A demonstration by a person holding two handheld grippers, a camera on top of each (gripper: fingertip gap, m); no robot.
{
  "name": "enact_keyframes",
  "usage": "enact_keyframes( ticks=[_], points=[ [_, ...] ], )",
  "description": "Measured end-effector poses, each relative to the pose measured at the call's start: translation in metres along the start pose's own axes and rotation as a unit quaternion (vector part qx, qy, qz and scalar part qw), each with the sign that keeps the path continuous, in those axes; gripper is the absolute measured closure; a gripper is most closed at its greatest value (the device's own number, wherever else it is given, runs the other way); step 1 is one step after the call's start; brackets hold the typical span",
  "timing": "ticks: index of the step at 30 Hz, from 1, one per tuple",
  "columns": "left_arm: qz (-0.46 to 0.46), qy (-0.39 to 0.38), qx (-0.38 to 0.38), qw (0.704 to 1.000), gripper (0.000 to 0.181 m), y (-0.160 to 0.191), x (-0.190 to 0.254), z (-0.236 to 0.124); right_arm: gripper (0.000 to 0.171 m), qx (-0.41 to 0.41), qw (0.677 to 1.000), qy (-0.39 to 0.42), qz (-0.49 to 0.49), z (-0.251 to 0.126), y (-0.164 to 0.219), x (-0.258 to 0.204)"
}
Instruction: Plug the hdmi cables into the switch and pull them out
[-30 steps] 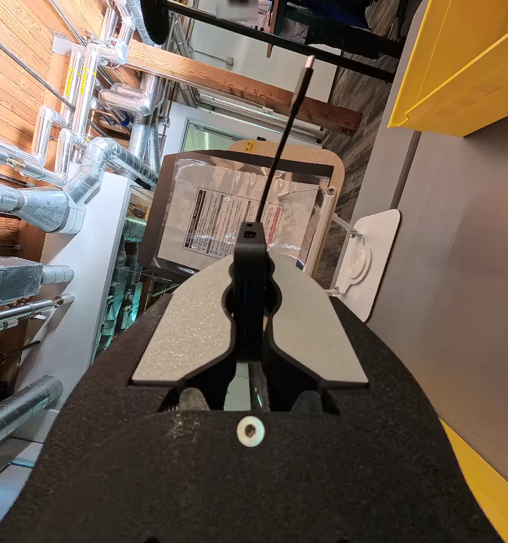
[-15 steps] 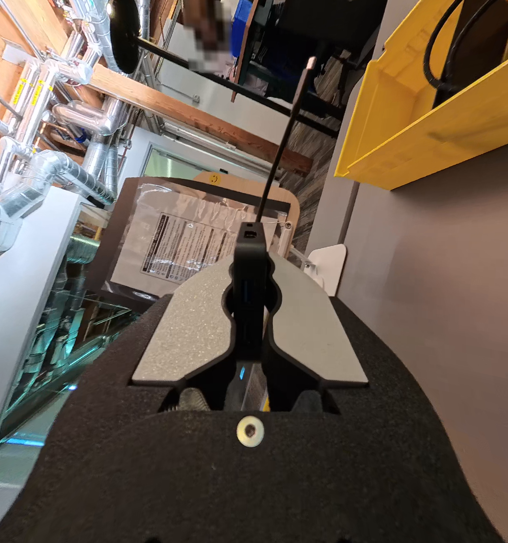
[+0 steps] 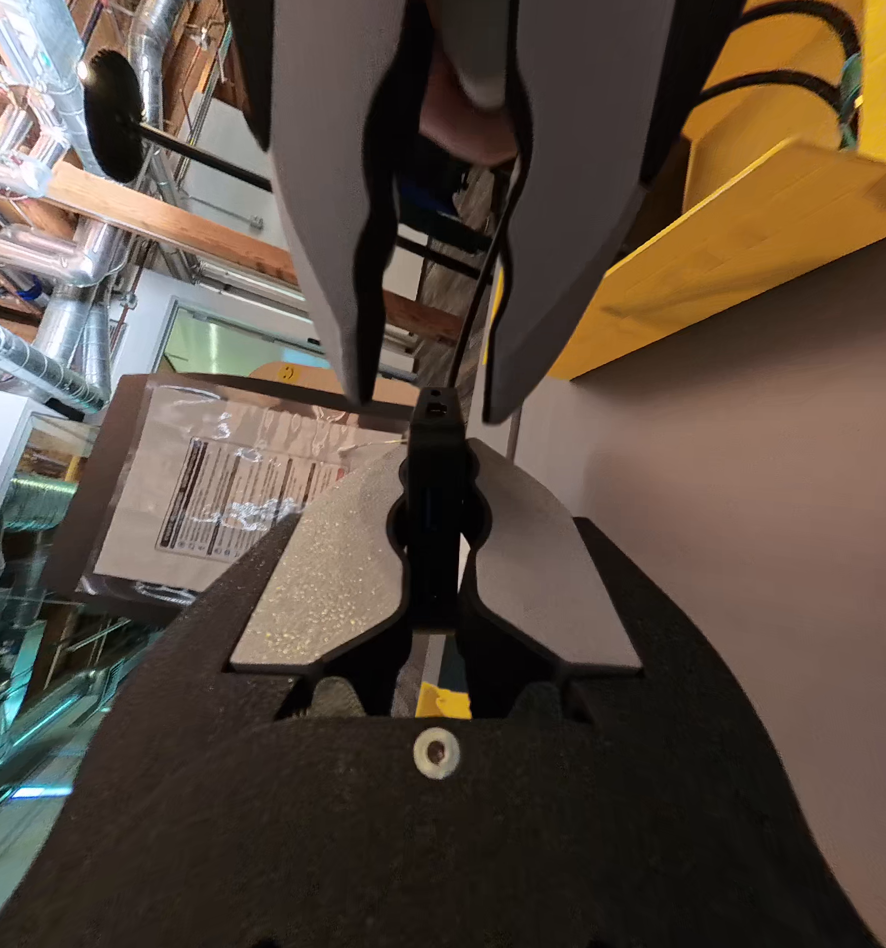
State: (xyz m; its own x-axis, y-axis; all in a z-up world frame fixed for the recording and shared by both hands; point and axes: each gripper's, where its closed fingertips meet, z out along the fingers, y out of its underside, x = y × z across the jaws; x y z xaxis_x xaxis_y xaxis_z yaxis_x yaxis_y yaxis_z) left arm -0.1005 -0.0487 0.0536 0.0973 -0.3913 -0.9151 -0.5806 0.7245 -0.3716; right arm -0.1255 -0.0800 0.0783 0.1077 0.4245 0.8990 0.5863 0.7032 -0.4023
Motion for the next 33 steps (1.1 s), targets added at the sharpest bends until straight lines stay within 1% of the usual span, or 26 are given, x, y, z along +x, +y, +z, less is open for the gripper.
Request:
enact_keyframes(
  ticks=[4, 9, 12, 15, 18, 20, 23, 25, 27, 31, 33],
  points=[
    [0.004, 0.009, 0.012, 1.000, 0.167, -0.009, 0.006, -0.001, 0.155, -0.004, 1.000, -0.023, -0.009, 0.001, 0.001, -0.009],
    [-0.010, 0.014, 0.005, 1.000, 0.163, -0.004, 0.007, 0.002, 0.156, -0.044, 0.998, -0.037, -0.003, 0.002, 0.009, -0.009],
    [-0.024, -0.011, -0.016, 1.000, 0.158, 0.002, -0.009, -0.004, 0.157, -0.070, 0.997, -0.027, 0.029, -0.012, 0.027, 0.006],
    [-0.045, -0.034, -0.016, 0.998, 0.155, 0.001, -0.029, -0.019, 0.157, -0.105, 0.990, 0.032, 0.083, -0.045, 0.065, 0.044],
    [-0.052, -0.062, -0.011, 0.997, 0.155, -0.001, -0.048, -0.034, 0.157, -0.152, 0.972, 0.088, 0.158, -0.090, 0.119, 0.074],
    [-0.049, -0.075, -0.013, 0.996, 0.156, 0.000, -0.055, -0.040, 0.157, -0.209, 0.951, 0.110, 0.197, -0.117, 0.166, 0.078],
    [-0.050, -0.072, -0.035, 0.996, 0.157, 0.006, -0.057, -0.042, 0.157, -0.291, 0.920, 0.097, 0.246, -0.138, 0.234, 0.059],
    [-0.055, -0.061, -0.050, 0.995, 0.157, 0.011, -0.054, -0.040, 0.157, -0.337, 0.904, 0.067, 0.256, -0.138, 0.271, 0.040],
    [-0.056, -0.052, -0.069, 0.995, 0.157, 0.017, -0.051, -0.038, 0.157, -0.369, 0.890, 0.029, 0.267, -0.130, 0.297, 0.019],
    [-0.062, -0.042, -0.081, 0.994, 0.157, 0.022, -0.049, -0.037, 0.156, -0.431, 0.869, -0.064, 0.236, -0.113, 0.331, -0.020],
    [-0.063, -0.042, -0.084, 0.994, 0.157, 0.024, -0.049, -0.037, 0.156, -0.459, 0.857, -0.092, 0.214, -0.108, 0.343, -0.031]
  ],
)
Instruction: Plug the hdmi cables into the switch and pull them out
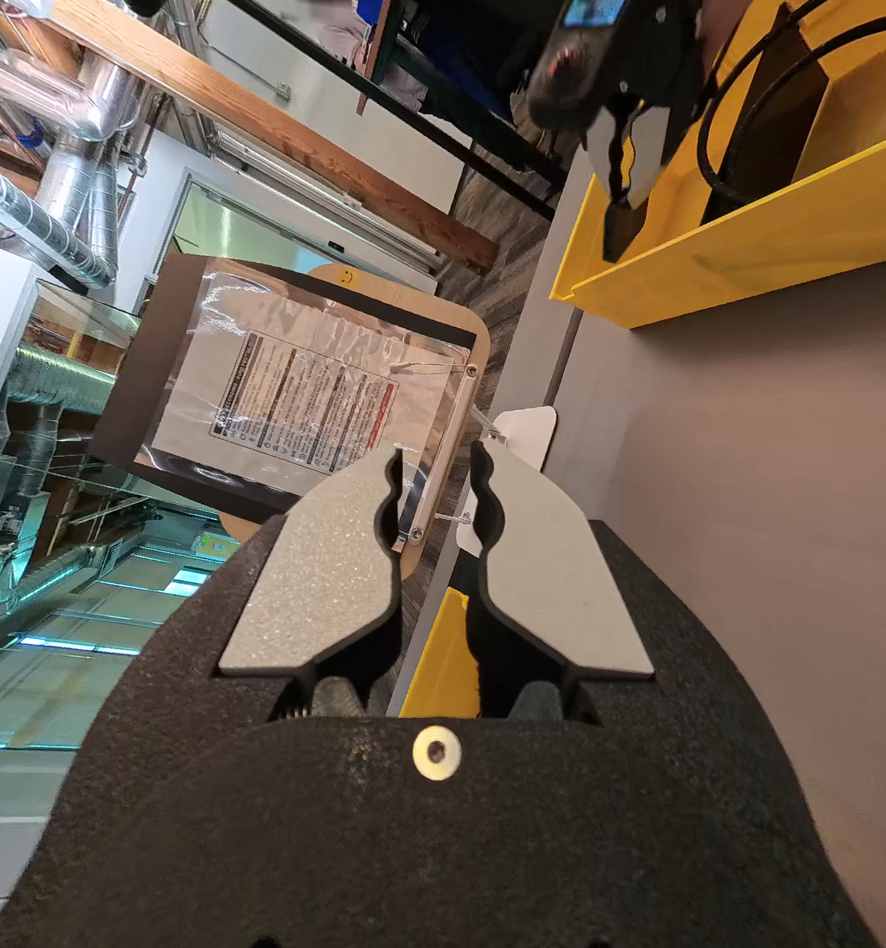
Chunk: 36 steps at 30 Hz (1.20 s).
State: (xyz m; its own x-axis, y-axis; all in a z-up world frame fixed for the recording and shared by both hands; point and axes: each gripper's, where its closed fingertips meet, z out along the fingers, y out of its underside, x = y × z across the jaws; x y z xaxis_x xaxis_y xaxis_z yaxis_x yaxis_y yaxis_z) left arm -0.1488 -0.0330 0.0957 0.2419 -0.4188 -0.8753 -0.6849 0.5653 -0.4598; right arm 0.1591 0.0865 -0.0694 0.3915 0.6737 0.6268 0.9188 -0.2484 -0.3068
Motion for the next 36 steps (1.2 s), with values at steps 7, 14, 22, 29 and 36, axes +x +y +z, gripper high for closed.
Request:
enact_keyframes(
  ticks=[7, 14, 22, 29, 36],
  points=[
    [-0.009, -0.001, -0.014, 1.000, 0.157, 0.009, -0.005, 0.002, 0.155, 0.012, 0.997, -0.069, 0.008, 0.017, -0.009, -0.018],
    [-0.010, -0.009, -0.032, 0.999, 0.157, 0.018, -0.011, 0.002, 0.153, 0.040, 0.999, -0.024, 0.020, -0.003, -0.011, -0.001],
    [-0.081, -0.027, -0.139, 0.987, 0.158, 0.092, -0.058, -0.033, 0.139, 0.227, 0.957, 0.105, 0.144, -0.121, -0.074, 0.056],
    [-0.167, 0.092, -0.283, 0.940, 0.155, 0.206, -0.033, -0.051, 0.132, 0.393, 0.894, 0.136, 0.170, -0.212, -0.129, 0.056],
    [-0.141, 0.162, -0.363, 0.907, 0.147, 0.281, 0.002, -0.037, 0.131, 0.397, 0.894, 0.145, 0.147, -0.220, -0.138, 0.047]
  ],
)
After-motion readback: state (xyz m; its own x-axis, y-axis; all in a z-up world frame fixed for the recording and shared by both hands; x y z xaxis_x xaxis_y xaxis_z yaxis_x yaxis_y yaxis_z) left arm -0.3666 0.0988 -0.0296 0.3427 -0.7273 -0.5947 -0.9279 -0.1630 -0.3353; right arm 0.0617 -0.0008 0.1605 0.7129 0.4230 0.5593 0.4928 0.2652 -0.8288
